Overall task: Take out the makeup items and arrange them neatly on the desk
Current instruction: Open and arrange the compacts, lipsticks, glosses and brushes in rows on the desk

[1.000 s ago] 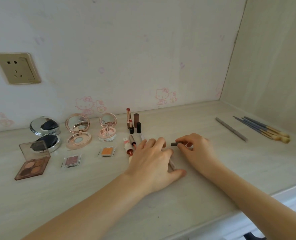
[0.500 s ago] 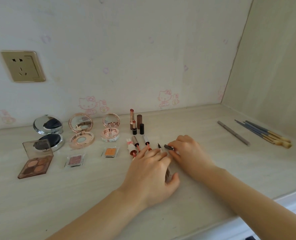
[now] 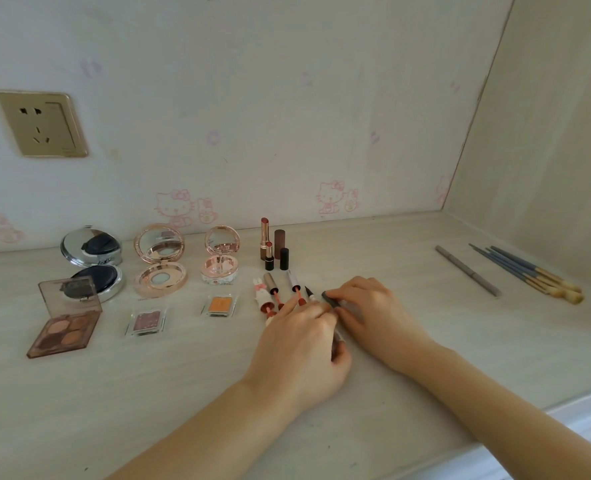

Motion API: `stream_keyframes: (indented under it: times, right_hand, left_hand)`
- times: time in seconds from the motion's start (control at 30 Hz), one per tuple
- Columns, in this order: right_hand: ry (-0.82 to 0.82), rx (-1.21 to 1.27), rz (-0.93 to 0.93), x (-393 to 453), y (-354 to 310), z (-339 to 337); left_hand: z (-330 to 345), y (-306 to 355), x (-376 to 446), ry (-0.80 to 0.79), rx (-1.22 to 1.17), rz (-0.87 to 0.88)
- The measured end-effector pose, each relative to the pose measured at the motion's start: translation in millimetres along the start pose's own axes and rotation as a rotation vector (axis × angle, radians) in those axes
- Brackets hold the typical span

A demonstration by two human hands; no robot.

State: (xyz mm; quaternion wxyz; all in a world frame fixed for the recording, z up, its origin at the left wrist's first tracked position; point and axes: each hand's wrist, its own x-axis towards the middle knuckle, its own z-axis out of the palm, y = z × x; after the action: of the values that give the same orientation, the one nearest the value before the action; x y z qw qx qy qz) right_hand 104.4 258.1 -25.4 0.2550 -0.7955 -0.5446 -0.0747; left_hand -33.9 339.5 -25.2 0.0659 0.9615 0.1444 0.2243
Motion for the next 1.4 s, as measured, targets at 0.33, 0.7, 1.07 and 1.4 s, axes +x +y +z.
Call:
stream_keyframes:
  times: [0.33,0.7,1.07,1.4]
  right_hand:
    - [-0.022,0.094,-0.016,4,5,4]
    - [-0.048,-0.048,0.042,-21,23,-45]
    - [-0.115,-0.274,0.205,-53,100,-108]
    - [-0.140,-0.398,0.320,-28,161,-120]
  left_hand:
    - [1,-2,-1,-0.013,-0.030,0.013]
    - [-15,-3,0,0.042,-0.074,0.019]
    - [4,46,97,-0.093,-0.154,0.102]
    - [77,85,210,-0.363,-0.023,0.166]
